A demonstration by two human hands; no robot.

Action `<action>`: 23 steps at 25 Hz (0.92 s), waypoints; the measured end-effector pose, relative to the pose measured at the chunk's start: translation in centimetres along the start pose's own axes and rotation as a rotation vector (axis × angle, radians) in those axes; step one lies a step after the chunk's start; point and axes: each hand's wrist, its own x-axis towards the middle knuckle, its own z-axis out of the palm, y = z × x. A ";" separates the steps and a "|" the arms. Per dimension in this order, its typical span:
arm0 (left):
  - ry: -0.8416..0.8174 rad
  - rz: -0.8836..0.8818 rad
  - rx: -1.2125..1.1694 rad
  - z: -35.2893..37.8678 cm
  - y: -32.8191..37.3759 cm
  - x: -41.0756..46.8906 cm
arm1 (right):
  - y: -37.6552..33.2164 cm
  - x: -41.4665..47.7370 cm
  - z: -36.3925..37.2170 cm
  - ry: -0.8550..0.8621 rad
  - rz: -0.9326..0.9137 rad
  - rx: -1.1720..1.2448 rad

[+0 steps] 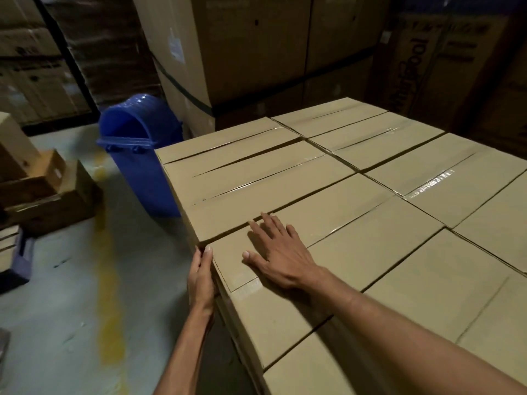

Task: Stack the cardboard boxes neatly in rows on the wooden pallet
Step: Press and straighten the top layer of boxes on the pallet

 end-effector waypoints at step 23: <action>-0.001 -0.061 -0.209 1.0 -4.5 -15.3 | 1.3 -13.9 -1.9 -0.101 -0.036 0.052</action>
